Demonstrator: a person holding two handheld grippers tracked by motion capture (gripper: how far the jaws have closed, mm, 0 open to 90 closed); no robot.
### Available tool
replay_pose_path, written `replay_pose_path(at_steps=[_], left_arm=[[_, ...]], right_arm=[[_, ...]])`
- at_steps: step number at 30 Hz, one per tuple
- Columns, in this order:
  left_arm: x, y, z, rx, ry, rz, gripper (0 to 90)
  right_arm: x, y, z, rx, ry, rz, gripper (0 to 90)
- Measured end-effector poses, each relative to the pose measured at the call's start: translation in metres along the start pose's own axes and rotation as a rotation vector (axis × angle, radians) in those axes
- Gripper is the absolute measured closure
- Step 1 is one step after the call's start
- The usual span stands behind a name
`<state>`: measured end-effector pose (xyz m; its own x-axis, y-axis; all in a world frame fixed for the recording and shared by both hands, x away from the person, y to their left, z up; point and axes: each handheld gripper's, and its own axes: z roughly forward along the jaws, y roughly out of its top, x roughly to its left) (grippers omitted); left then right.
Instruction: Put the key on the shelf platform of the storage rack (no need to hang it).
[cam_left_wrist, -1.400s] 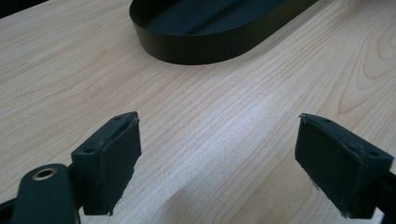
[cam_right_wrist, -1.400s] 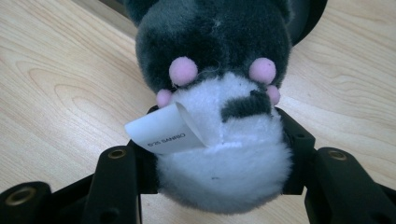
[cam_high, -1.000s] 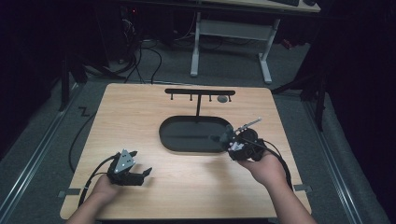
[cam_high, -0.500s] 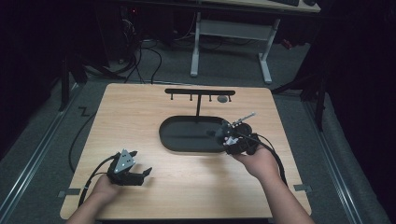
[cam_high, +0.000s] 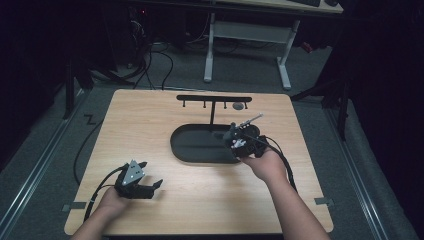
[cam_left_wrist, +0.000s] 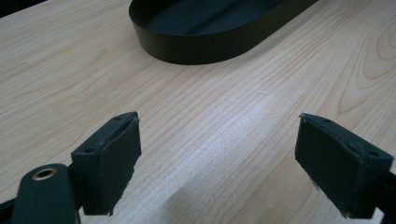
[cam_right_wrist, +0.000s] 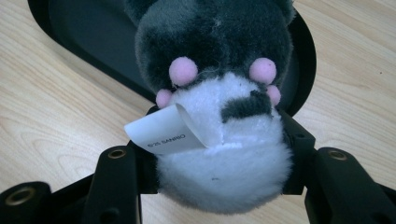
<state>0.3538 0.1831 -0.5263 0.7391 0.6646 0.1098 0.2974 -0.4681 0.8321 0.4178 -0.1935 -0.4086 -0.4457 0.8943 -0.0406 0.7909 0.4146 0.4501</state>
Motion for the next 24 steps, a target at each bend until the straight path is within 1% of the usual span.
replay_pose_path(at_steps=[2, 3, 5, 9, 17, 20, 24], left_arm=[[0.000, 0.000, 0.000, 0.000, 0.000, 0.000, 15.3], [0.000, 0.000, 0.000, 0.000, 0.000, -0.001, 15.3], [0.000, 0.000, 0.000, 0.000, 0.000, 0.000, 15.3], [0.000, 0.000, 0.000, 0.000, 0.001, -0.001, 15.3], [0.000, 0.000, 0.000, 0.000, -0.002, -0.003, 15.3], [0.000, 0.000, 0.000, -0.001, -0.003, -0.004, 15.3], [0.000, 0.000, 0.000, 0.000, -0.002, -0.003, 15.3]], right_arm=[[0.000, 0.003, 0.002, 0.002, -0.004, -0.008, 47.5], [0.000, 0.004, 0.003, 0.004, -0.006, 0.000, 47.5], [0.000, 0.006, 0.005, 0.001, -0.004, -0.001, 47.4], [0.000, 0.012, 0.009, -0.001, -0.016, -0.002, 47.4], [-0.001, 0.024, 0.022, -0.002, -0.027, 0.002, 47.4], [-0.001, 0.028, 0.028, -0.005, -0.020, 0.015, 47.4], [0.000, 0.031, 0.035, 0.000, -0.018, 0.013, 47.4]])
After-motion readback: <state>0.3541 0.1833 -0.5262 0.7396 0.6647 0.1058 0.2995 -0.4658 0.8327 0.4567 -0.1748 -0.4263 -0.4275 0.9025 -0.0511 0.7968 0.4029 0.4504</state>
